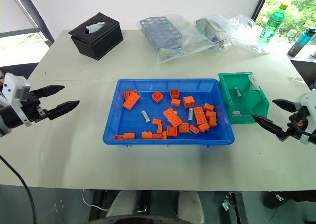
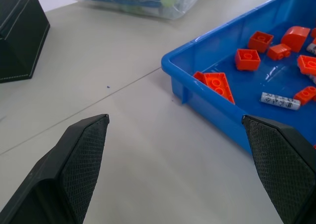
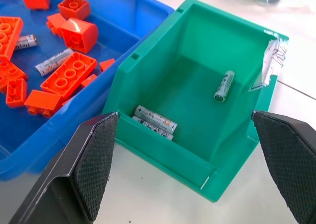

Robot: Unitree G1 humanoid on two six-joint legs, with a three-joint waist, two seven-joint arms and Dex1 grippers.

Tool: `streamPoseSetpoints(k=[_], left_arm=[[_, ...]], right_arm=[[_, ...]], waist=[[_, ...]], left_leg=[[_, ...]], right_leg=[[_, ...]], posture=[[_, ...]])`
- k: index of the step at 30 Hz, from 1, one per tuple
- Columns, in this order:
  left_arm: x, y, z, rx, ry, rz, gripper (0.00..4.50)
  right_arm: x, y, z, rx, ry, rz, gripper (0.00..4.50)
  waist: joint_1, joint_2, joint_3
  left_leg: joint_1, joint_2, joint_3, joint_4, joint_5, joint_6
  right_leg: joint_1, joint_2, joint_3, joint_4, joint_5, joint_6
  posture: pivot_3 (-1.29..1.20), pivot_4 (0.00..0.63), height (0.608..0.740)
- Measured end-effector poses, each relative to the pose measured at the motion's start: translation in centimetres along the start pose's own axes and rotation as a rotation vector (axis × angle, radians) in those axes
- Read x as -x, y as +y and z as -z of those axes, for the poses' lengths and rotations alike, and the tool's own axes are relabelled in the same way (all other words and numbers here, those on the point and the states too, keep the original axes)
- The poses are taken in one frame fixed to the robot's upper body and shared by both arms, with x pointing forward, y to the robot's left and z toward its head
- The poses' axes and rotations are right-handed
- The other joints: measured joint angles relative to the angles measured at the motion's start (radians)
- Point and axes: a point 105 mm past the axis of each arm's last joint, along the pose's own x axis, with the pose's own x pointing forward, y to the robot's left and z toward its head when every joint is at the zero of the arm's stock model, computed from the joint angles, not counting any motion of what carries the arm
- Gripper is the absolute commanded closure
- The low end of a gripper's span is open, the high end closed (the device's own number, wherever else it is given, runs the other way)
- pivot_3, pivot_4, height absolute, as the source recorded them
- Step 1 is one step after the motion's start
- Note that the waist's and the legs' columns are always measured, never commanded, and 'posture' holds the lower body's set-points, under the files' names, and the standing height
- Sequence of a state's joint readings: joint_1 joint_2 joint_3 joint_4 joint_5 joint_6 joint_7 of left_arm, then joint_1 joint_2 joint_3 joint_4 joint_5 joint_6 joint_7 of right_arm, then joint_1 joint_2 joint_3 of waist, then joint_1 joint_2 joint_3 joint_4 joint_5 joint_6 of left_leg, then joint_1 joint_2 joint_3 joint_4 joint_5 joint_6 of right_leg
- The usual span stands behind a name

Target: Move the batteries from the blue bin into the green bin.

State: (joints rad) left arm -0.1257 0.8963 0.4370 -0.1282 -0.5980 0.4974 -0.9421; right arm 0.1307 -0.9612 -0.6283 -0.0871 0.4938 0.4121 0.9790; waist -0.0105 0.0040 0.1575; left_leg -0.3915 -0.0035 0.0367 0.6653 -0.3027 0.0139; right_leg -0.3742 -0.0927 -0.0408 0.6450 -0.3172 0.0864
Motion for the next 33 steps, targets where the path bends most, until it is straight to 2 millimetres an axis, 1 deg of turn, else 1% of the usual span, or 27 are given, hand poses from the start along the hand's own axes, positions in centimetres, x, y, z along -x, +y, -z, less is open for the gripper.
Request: streamPoseSetpoints(k=[10,15,21,24,27,29,30,32,33], left_arm=[[0.0,-0.1,0.2,-0.001,0.014,0.001,0.00],[-0.1,-1.3,0.5,0.033,0.027,0.064,0.00],[-0.5,-1.3,-0.1,0.023,0.001,0.056,0.00],[-0.6,-1.6,-0.1,0.031,-0.008,0.074,0.00],[-0.9,-2.4,-0.7,0.021,-0.025,0.118,0.00],[-1.0,-3.0,-1.2,0.011,-0.026,0.159,0.00],[-1.1,-3.3,-1.4,0.007,-0.029,0.174,0.00],[-1.2,-4.3,-1.6,-0.005,-0.005,0.244,0.00],[-1.3,-4.7,-1.7,-0.011,0.001,0.275,0.00]], right_arm=[[0.0,0.0,0.1,0.001,0.002,0.007,0.04],[-0.4,0.2,-0.4,-0.008,-0.002,-0.029,0.04],[-1.0,0.3,-1.5,0.034,0.003,-0.063,0.04],[-1.7,0.3,-3.0,0.026,-0.039,-0.081,0.04],[-3.3,1.4,-5.8,0.034,-0.096,-0.140,0.04],[-4.7,2.7,-7.7,0.067,-0.105,-0.196,0.04],[-5.3,3.3,-8.3,0.075,-0.109,-0.216,0.04],[-7.9,5.9,-10.4,0.078,-0.138,-0.297,0.04],[-9.0,7.1,-10.9,0.072,-0.137,-0.337,0.04]], waist=[[0.000,0.000,0.000],[-0.001,0.000,0.000],[0.000,0.000,0.000],[-0.002,0.000,0.000],[-0.008,0.000,0.000],[-0.006,0.000,0.000],[-0.006,0.000,0.000],[-0.009,0.000,0.000],[-0.009,0.000,0.000]], left_leg=[[0.000,0.000,0.000,0.000,0.000,0.000],[0.000,0.000,0.000,0.000,0.000,-0.001],[0.000,0.000,0.000,0.001,0.001,-0.001],[0.001,0.000,0.000,0.001,0.002,-0.003],[0.001,0.000,0.000,0.001,0.002,-0.003],[0.001,0.000,0.000,0.001,0.002,-0.004],[0.000,0.000,0.000,0.001,0.003,-0.004],[0.000,0.001,0.000,0.001,0.003,-0.005],[0.000,0.001,0.000,0.001,0.003,-0.006]], right_leg=[[0.000,0.000,0.000,0.001,0.000,0.000],[0.000,0.000,0.000,0.001,0.000,0.000],[0.000,0.000,0.000,0.001,0.000,0.000],[0.000,0.000,0.000,0.001,0.000,0.000],[-0.001,0.000,0.000,0.003,0.000,0.000],[-0.001,0.000,-0.001,0.003,0.000,0.000],[-0.001,0.000,-0.001,0.003,0.000,0.000],[-0.002,0.000,-0.001,0.003,0.000,0.000],[-0.002,0.000,-0.001,0.003,0.000,0.000]], posture=[[0.00,0.150,0.716],[0.00,0.150,0.716],[0.00,0.150,0.716],[0.00,0.150,0.716],[0.00,0.150,0.716],[0.00,0.150,0.716],[0.00,0.150,0.716],[0.00,0.150,0.716],[0.00,0.150,0.716]])
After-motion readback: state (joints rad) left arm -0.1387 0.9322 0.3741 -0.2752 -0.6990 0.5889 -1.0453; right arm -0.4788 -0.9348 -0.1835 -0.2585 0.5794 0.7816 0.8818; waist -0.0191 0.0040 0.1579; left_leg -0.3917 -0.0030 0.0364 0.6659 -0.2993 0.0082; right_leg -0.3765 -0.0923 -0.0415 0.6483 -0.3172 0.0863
